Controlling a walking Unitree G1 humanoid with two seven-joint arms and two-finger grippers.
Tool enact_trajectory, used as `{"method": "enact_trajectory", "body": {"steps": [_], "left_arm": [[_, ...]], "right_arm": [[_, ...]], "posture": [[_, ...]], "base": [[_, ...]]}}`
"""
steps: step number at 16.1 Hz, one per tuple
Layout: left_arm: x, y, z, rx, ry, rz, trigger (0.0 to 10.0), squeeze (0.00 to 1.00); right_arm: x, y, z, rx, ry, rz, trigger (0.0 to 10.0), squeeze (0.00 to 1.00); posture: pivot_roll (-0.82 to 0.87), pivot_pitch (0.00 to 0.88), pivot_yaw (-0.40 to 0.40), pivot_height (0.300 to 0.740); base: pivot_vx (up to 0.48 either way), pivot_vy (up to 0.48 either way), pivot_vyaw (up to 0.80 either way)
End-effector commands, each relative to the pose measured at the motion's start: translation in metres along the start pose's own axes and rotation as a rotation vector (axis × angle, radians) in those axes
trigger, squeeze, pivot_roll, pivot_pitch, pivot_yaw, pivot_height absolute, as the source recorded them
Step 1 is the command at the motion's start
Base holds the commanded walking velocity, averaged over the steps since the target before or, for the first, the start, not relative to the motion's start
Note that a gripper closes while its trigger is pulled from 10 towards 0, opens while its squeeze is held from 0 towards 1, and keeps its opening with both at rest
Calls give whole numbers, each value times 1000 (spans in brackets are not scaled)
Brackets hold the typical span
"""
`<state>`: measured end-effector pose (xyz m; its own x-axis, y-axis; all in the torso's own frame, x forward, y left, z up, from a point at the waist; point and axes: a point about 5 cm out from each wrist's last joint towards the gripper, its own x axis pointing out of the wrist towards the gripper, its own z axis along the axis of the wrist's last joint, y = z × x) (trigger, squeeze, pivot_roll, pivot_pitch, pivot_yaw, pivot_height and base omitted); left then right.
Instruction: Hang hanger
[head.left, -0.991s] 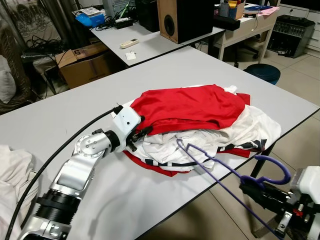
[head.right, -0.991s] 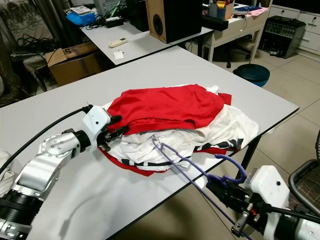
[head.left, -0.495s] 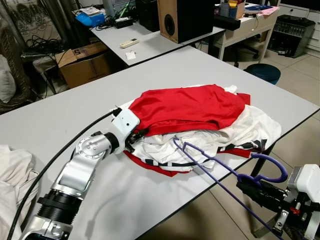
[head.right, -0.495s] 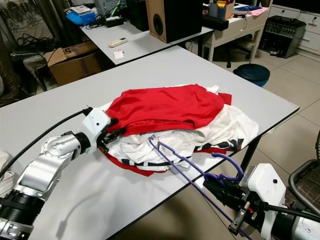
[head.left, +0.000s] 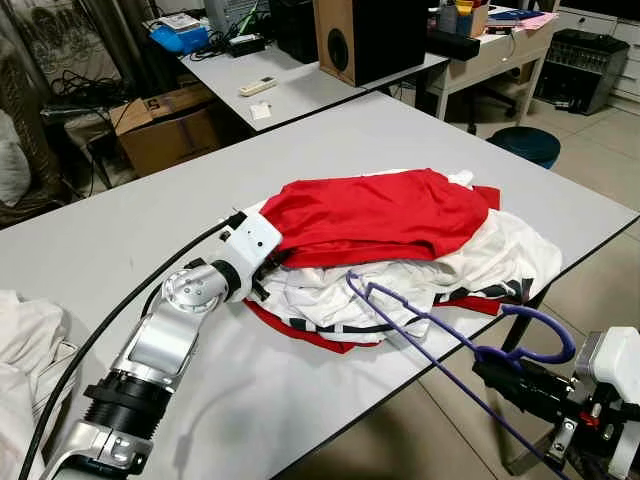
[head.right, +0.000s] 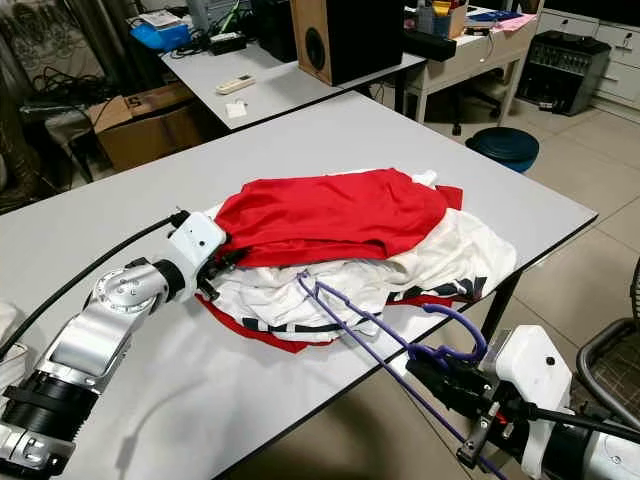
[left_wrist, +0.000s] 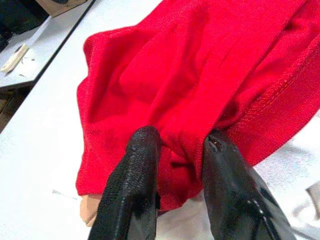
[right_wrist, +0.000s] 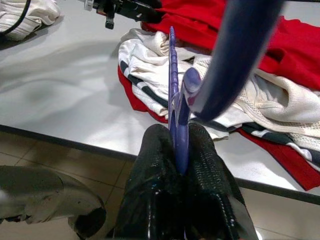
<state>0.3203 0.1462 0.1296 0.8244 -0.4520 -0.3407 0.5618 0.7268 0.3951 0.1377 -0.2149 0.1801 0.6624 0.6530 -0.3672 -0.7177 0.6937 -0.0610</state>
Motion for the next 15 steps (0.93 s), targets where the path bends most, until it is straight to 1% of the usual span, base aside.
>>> {"method": "enact_trajectory", "body": {"steps": [1, 2, 3, 4, 7, 8, 9, 10, 11, 12, 14, 15], "left_arm": [[-2, 10, -2, 8, 28, 37, 3294, 0], [-2, 10, -2, 6, 27, 36, 1765, 0], [-1, 10, -2, 5, 27, 35, 1765, 0], [-1, 10, -2, 2, 23, 32, 0, 0], [1, 8, 2, -1, -6, 35, 0, 0], [2, 9, 8, -16, -40, 44, 0, 0], [2, 14, 21, -44, -116, 69, 0, 0], [1, 17, 33, -79, -187, 81, 0, 0], [0, 21, 44, -96, -244, 94, 0, 0], [0, 23, 49, -98, -267, 99, 0, 0], [-4, 32, 68, -91, -362, 134, 0, 0], [-4, 33, 70, -82, -375, 135, 0, 0]], "right_arm": [[1, 1, 3, -8, -3, 12, 10000, 0], [1, 1, 3, -8, -3, 12, 10000, 0], [1, 1, 3, -8, -3, 12, 10000, 0], [2, 0, 3, -9, -5, 12, 10000, 0], [2, 0, 4, -8, -15, 10, 10000, 0], [1, 0, 8, 2, -57, 0, 10000, 0], [-1, 0, 18, 19, -133, -9, 10000, 0], [-2, 0, 24, 27, -176, -8, 10000, 0], [-1, 1, 28, 37, -209, -4, 10000, 0], [-1, 2, 29, 42, -221, -1, 10000, 0], [2, 1, 29, 54, -232, -13, 10000, 0], [3, 1, 28, 59, -233, -15, 10000, 0]], "posture": [[-133, 0, 131, 740], [-133, 0, 130, 740], [-133, 0, 130, 740], [-134, 0, 131, 740], [-136, 0, 134, 740], [-139, 0, 137, 740], [-143, 0, 141, 740], [-145, 0, 143, 740], [-145, 0, 144, 740], [-146, 0, 144, 740], [-146, 0, 149, 740], [-145, 0, 149, 740]], "base": [[0, 0, 0], [0, 0, 0], [0, 0, 0], [0, 0, 0], [0, 0, 0], [0, 0, 0], [0, 0, 0], [0, 0, 0], [0, 0, 0], [0, 0, 0], [0, 0, 0], [0, 0, 0]]}}
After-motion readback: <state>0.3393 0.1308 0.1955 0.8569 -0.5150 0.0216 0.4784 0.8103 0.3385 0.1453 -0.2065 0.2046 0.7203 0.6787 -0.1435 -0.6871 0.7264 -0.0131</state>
